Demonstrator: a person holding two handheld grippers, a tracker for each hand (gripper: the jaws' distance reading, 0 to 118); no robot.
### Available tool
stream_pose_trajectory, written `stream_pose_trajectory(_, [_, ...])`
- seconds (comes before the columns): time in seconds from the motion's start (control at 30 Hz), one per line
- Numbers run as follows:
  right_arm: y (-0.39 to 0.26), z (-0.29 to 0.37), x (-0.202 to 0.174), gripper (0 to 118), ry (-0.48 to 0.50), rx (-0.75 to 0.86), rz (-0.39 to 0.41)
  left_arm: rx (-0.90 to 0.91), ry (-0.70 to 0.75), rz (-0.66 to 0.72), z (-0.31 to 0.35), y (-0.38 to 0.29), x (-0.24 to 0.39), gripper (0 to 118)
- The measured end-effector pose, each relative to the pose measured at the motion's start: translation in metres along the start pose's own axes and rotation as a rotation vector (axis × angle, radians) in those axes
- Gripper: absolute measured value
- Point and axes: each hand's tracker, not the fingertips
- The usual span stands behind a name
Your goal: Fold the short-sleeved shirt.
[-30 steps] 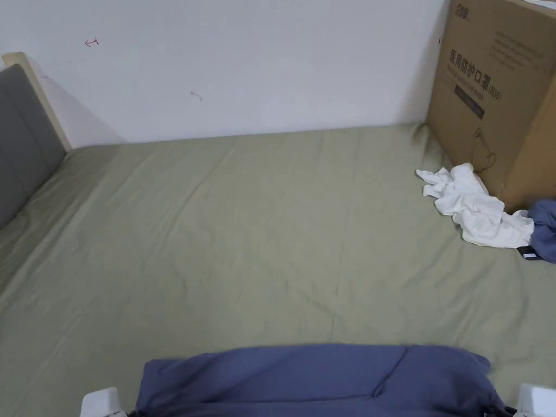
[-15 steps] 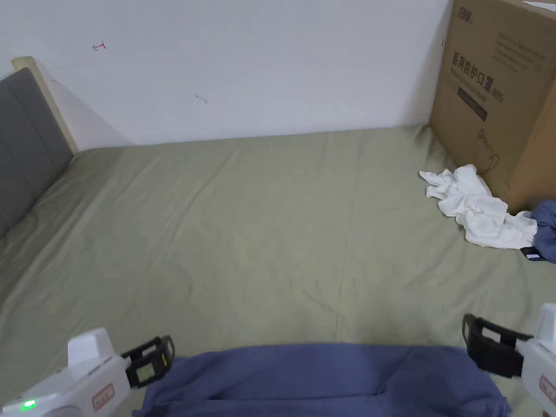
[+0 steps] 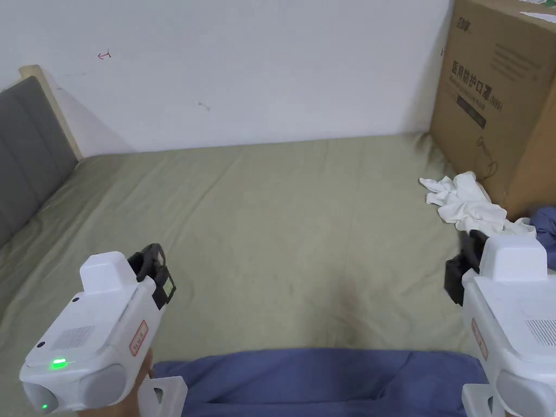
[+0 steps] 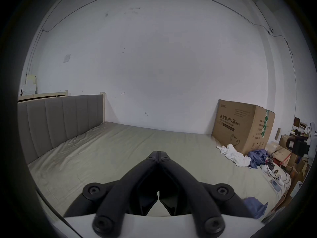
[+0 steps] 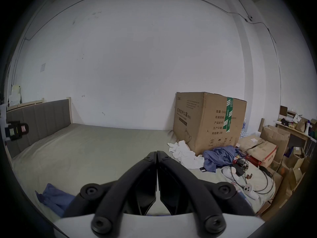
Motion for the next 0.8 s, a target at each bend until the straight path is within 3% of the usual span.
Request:
stream_pose_trajectory(0.27, [-0.002, -0.005, 0.004, 0, 0.031, -0.015, -0.035, -0.128, -0.033, -0.047, -0.012, -0.012, -0.007, 0])
stream_pose_trajectory(0.53, [-0.006, -0.015, 0.003, 0, 0.043, -0.048, -0.032, -0.546, -0.161, 0.181, -0.059, -0.048, -0.088, 0])
stream_pose_trajectory(0.7, [-0.012, -0.024, -0.006, 0, 0.047, -0.075, -0.022, -0.713, -0.170, 0.281, -0.076, -0.086, -0.140, 0])
stream_pose_trajectory(0.73, [-0.013, -0.026, -0.008, 0, 0.049, -0.082, -0.020, -0.762, -0.178, 0.292, -0.079, -0.094, -0.149, 5])
stream_pose_trajectory(0.8, [-0.016, -0.030, -0.011, 0, 0.056, -0.095, -0.017, -0.807, -0.171, 0.317, -0.084, -0.109, -0.163, 28])
